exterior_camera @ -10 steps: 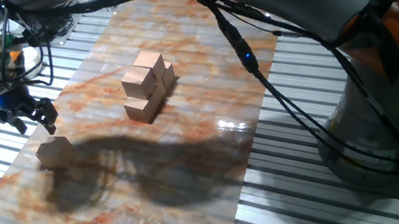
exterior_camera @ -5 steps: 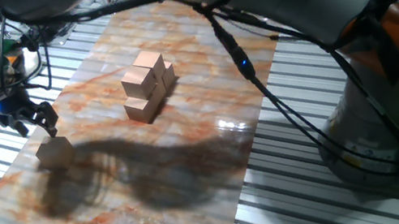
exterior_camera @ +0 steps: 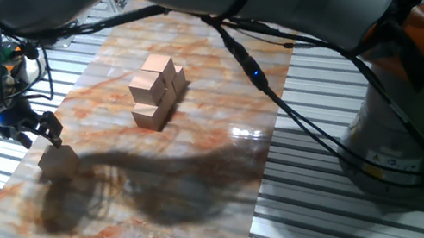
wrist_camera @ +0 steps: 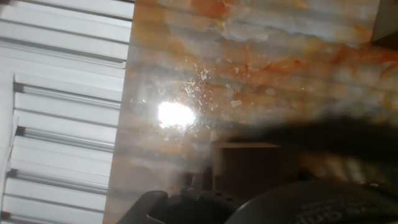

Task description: Stack the blocks into a pyramid shape

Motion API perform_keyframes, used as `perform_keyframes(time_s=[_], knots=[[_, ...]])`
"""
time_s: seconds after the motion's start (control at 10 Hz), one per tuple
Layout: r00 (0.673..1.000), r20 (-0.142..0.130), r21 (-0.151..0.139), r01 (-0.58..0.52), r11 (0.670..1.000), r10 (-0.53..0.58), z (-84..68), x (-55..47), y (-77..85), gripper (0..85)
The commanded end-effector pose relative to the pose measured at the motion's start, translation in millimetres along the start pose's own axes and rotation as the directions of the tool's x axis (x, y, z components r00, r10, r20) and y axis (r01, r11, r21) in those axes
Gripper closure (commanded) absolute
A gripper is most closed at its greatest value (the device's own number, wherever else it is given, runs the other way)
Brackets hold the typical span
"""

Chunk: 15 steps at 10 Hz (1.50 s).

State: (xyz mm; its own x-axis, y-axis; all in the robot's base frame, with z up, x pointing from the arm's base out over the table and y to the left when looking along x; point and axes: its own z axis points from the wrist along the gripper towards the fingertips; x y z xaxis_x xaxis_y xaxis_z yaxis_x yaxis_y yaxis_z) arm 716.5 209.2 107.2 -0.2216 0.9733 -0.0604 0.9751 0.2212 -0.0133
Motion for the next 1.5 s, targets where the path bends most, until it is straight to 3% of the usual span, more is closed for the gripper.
perform_keyframes(time_s=[0.0,0.4,0.7,1.4], knots=[[1.000,0.001,0.002,0.001,1.000,-0.001,1.1,0.1,-0.3,17.0],[1.000,0.024,0.024,0.003,1.000,-0.003,7.5,2.4,-2.3,17.0],[1.000,0.025,0.024,0.013,1.000,-0.014,12.7,-1.3,-3.8,17.0],[1.000,0.024,0.028,-0.007,1.000,0.006,21.1,0.6,-4.5,17.0]])
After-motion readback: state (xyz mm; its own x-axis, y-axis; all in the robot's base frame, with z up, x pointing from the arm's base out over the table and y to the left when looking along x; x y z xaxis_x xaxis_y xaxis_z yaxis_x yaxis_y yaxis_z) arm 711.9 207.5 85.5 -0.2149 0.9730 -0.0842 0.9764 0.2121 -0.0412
